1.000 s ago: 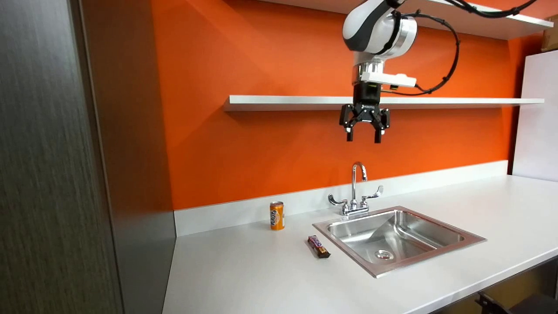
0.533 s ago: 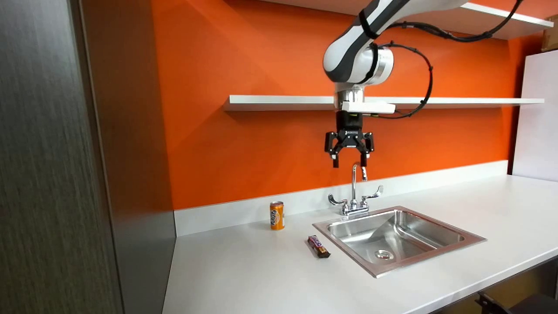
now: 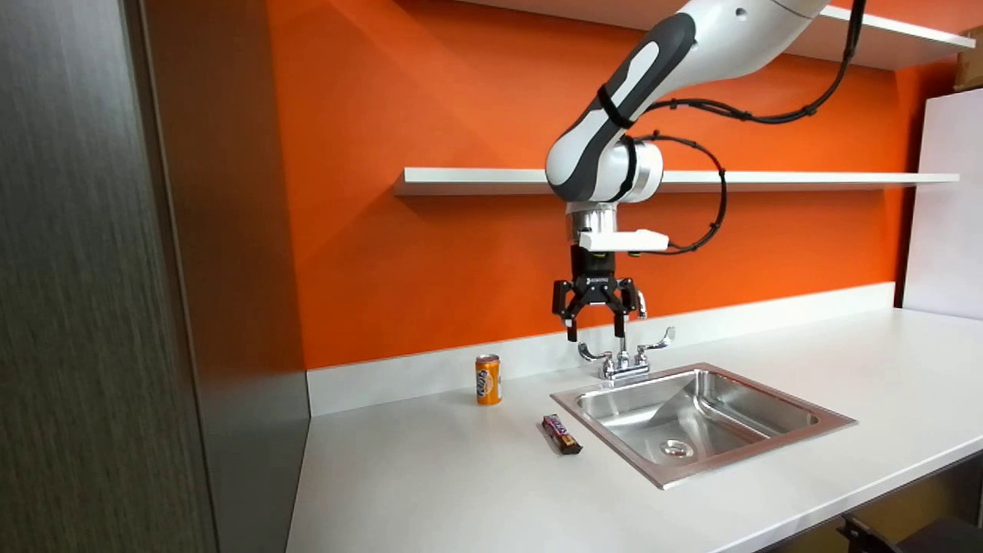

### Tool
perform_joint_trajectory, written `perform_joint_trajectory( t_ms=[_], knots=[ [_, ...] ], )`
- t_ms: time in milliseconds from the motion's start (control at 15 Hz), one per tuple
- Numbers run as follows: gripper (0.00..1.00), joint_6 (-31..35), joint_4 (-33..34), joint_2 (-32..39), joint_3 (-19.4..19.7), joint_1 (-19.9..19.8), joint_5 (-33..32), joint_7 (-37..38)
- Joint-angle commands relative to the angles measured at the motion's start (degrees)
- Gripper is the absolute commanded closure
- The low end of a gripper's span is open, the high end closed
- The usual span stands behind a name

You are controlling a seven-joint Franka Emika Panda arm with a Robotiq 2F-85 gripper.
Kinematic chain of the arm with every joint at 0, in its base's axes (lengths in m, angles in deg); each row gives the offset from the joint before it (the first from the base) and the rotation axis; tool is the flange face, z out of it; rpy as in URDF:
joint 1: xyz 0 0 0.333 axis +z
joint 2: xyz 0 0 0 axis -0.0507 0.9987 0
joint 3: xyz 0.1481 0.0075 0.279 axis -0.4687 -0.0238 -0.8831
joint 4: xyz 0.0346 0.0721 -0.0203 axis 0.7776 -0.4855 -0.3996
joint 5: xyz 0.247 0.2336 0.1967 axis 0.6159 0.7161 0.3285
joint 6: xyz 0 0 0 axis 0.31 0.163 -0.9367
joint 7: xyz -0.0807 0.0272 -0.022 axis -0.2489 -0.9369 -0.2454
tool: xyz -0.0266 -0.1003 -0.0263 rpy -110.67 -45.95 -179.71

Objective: Move the snickers bar to the sink

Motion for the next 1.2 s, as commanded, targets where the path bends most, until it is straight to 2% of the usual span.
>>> perform_joint_trajectory(
  t_ms=[0,733,1133],
  knots=[
    [0.00,2.65,1.09,3.22,-0.87,0.54,-0.36,1.62],
    [0.00,11.08,2.92,12.22,-1.52,1.57,0.72,1.29],
    [0.00,12.89,4.01,16.60,-1.59,2.55,-0.18,1.99]
  ],
)
